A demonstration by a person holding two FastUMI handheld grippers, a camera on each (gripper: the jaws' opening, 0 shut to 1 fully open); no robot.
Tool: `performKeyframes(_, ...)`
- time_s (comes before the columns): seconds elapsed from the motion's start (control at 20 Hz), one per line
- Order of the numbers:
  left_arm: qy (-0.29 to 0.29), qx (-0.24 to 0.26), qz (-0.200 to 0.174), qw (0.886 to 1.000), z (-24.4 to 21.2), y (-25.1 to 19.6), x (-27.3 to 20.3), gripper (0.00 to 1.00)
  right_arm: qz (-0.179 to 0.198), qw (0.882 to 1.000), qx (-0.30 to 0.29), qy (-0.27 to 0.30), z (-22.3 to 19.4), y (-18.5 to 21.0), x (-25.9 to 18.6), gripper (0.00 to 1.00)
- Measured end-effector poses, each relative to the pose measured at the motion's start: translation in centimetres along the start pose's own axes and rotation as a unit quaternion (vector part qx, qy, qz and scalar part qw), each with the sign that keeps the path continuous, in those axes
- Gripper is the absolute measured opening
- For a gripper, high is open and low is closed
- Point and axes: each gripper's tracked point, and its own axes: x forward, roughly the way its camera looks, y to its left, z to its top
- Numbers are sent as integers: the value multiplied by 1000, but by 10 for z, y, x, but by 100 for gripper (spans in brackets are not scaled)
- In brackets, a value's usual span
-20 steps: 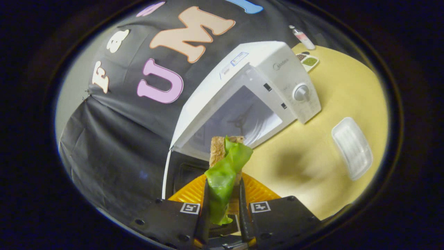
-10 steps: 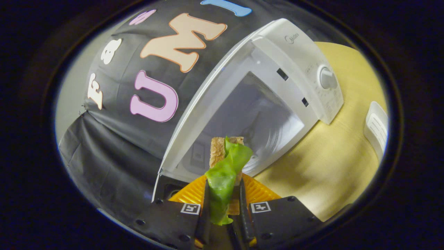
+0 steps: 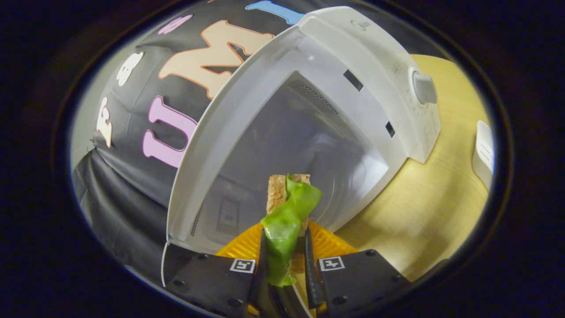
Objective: Open the microwave oven with the left hand, put the food in, and close the microwave oven.
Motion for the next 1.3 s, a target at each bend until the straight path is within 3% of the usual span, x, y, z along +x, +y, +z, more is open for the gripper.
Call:
performKeyframes(0.25,14,1,42,999,-8,20,-6,96,-5,999,-17,-30,8,0,22,30)
performKeyframes(0.3,12,5,52,999,-5,26,-6,92,-6,999,-18,-34,11,0,25,35)
performKeyframes(0.35,14,8,61,998,-6,28,-5,95,-9,999,-15,-34,11,-1,27,42)
performKeyframes(0.4,18,10,66,998,-6,31,-4,95,-13,999,-15,-38,13,-3,30,35)
performKeyframes(0.7,20,14,69,997,-1,20,7,96,-59,996,-39,-60,26,-21,39,48)
performKeyframes(0.8,19,32,68,997,1,17,9,96,-87,991,-62,-78,35,-31,42,55)
performKeyframes(1.0,25,37,65,997,2,13,13,96,-102,985,-95,-100,46,-36,43,99)
performKeyframes(1.25,27,51,67,996,4,11,24,96,-98,971,-161,-147,70,-26,21,99)
performKeyframes(1.3,28,50,66,996,3,11,27,96,-93,970,-170,-147,71,-23,16,90)
